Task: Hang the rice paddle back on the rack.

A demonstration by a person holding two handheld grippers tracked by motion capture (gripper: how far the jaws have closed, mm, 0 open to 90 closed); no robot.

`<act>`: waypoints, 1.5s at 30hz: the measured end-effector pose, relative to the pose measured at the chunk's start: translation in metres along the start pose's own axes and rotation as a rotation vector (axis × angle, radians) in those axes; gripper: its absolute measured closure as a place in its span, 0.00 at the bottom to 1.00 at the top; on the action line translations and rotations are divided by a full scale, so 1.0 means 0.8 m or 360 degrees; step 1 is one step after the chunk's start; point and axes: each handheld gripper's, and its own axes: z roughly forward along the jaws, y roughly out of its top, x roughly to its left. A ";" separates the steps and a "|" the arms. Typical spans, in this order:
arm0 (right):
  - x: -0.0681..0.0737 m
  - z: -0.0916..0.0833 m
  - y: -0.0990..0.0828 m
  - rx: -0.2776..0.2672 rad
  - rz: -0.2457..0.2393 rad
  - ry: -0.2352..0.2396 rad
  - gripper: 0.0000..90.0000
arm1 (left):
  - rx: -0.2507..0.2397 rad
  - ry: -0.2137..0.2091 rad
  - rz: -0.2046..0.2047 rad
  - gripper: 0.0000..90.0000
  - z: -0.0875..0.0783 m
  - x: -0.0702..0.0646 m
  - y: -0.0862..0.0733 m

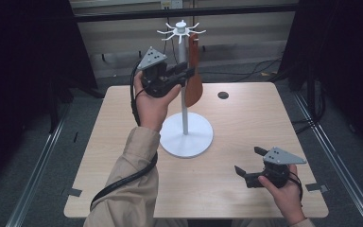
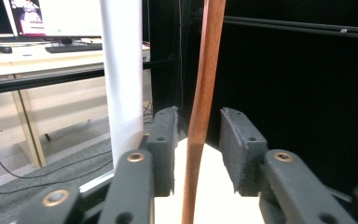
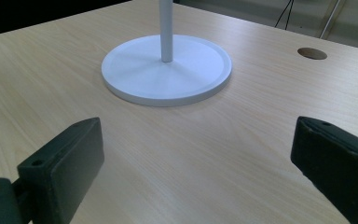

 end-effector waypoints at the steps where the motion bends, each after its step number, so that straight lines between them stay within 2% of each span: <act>1: 0.000 0.000 0.000 -0.0001 0.0001 0.0000 0.02 | 0.0003 0.0005 0.0000 0.70 -0.001 0.000 -0.001; 7: 0.001 0.000 0.001 0.0001 -0.0003 -0.0009 0.02 | 0.0024 0.0014 -0.0004 0.53 -0.006 -0.002 -0.006; 10: 0.001 0.000 0.000 0.0007 -0.0001 -0.0010 0.02 | 0.0049 0.0023 0.0024 0.47 -0.010 -0.003 -0.008; 15: 0.001 0.001 0.001 0.0002 0.0001 -0.0006 0.02 | 0.0039 0.0048 0.0006 0.35 -0.014 -0.002 -0.014; 21: 0.003 0.001 0.001 -0.0002 -0.0008 -0.0003 0.02 | 0.0068 0.0071 0.0003 0.28 -0.021 0.000 -0.024; 27: 0.002 0.000 0.001 -0.0003 -0.0005 -0.0008 0.02 | 0.0049 0.0072 -0.0021 0.20 -0.027 -0.001 -0.032; 31: 0.001 -0.001 0.001 -0.0006 0.0000 -0.0011 0.02 | 0.0058 0.0087 -0.0007 0.16 -0.031 0.000 -0.037; 45: 0.000 0.000 -0.001 0.0002 -0.0001 -0.0002 0.02 | 0.0091 0.0107 -0.0012 0.11 -0.043 0.006 -0.059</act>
